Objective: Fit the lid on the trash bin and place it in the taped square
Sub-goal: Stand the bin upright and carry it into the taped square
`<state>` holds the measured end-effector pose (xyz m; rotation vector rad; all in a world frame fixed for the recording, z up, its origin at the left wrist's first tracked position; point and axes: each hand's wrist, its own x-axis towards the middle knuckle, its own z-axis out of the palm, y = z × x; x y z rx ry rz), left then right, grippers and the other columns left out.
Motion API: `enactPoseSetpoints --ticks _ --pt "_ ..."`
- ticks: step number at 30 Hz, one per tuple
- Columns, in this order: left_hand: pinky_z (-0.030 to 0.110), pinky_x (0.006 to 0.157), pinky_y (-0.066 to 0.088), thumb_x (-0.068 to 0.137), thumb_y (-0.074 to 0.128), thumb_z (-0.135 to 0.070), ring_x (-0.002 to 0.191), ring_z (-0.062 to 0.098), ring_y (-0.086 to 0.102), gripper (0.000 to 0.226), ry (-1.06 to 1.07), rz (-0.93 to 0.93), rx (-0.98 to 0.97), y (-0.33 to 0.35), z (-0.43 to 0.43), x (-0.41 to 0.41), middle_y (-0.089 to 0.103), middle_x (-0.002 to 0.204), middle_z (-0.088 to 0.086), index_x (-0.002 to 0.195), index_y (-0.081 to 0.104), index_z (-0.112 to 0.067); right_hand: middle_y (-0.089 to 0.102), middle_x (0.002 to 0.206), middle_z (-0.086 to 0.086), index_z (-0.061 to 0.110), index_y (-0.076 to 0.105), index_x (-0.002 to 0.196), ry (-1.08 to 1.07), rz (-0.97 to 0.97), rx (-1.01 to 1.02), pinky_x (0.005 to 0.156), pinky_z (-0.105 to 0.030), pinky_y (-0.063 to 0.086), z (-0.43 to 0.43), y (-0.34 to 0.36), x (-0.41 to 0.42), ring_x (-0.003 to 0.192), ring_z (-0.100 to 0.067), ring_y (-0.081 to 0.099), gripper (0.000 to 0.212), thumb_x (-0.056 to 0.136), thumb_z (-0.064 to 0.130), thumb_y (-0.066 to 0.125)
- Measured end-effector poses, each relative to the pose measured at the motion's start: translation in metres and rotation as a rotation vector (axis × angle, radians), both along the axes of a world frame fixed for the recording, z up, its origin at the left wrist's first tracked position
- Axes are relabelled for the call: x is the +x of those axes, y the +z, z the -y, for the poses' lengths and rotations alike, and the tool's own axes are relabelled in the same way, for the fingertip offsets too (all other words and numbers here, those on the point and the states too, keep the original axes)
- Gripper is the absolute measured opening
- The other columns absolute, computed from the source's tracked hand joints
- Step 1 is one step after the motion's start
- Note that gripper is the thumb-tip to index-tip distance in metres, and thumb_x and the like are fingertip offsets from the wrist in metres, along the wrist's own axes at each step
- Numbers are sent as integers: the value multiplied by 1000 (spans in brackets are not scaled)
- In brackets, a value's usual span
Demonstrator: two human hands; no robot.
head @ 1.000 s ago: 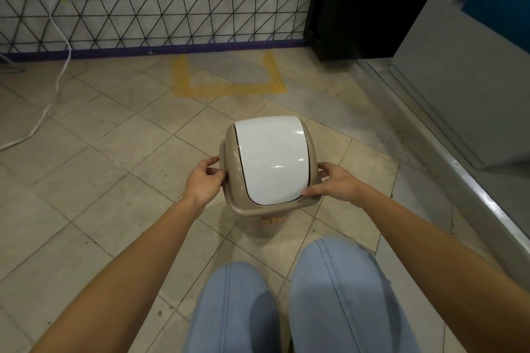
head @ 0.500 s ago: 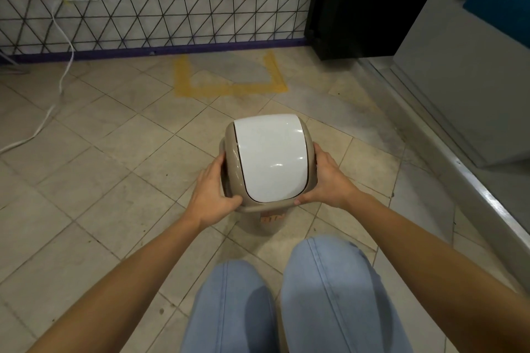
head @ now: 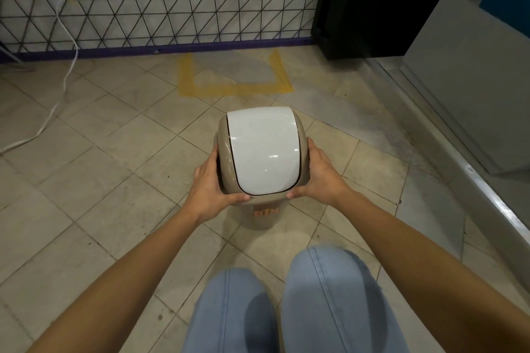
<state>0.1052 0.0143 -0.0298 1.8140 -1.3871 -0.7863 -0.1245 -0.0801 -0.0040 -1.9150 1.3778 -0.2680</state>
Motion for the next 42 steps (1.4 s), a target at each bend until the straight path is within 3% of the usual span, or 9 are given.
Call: enactPoseSetpoints --ticks 5,12,16,19,24,27,31,37,42 --pt "49 108 33 45 90 -39 133 18 30 131 16 -103 -1 3 16 5 38 144 -6 147 8 -36 30 152 -2 22 5 152 -17 34 22 116 -45 28 15 2 12 143 -21 25 134 50 17 92" --pt "41 107 39 56 87 -8 130 11 38 118 -10 -310 -16 5 23 9 39 143 -8 148 15 -26 28 152 -5 19 4 152 -44 86 19 116 -46 29 20 5 22 143 -23 24 133 52 13 91" --pt "17 96 43 57 85 -3 127 9 39 116 68 -352 -49 4 81 21 40 137 -13 148 15 -25 28 152 -4 20 3 152 28 81 32 115 -46 29 89 7 45 143 -23 24 132 53 11 90" --pt "19 93 44 58 85 -5 125 6 38 117 69 -374 -26 -2 80 25 39 133 -19 146 14 -32 30 150 -4 22 4 152 14 112 25 115 -45 30 86 2 45 141 -23 26 132 53 10 90" --pt "0 76 42 60 84 -5 123 7 37 117 86 -391 -4 -5 97 33 38 132 -21 147 12 -32 29 151 -4 20 1 152 23 120 24 116 -44 28 104 -2 51 143 -23 25 132 55 12 89" --pt "0 76 42 62 82 -1 121 5 39 116 90 -416 3 -1 105 32 38 131 -21 148 10 -29 23 155 -4 18 -6 152 38 89 37 117 -39 24 115 0 55 145 -22 19 133 58 12 88" --pt "-4 70 39 63 79 5 102 -16 42 112 99 -408 0 1 114 37 33 119 -37 147 11 -24 22 155 -5 16 -5 152 52 76 50 117 -40 25 124 5 63 145 -22 20 133 58 13 88" --pt "1 78 42 63 80 5 115 -2 41 114 78 -433 -14 -5 121 40 37 128 -25 148 10 -22 26 153 -6 16 1 152 66 71 42 116 -41 26 134 9 63 144 -23 22 131 55 13 89" --pt "-1 81 38 60 83 -2 110 -26 37 116 37 -407 -34 -7 132 58 34 129 -33 148 12 -23 29 151 -5 18 4 152 54 79 46 115 -44 28 142 12 78 142 -23 25 131 53 11 90"
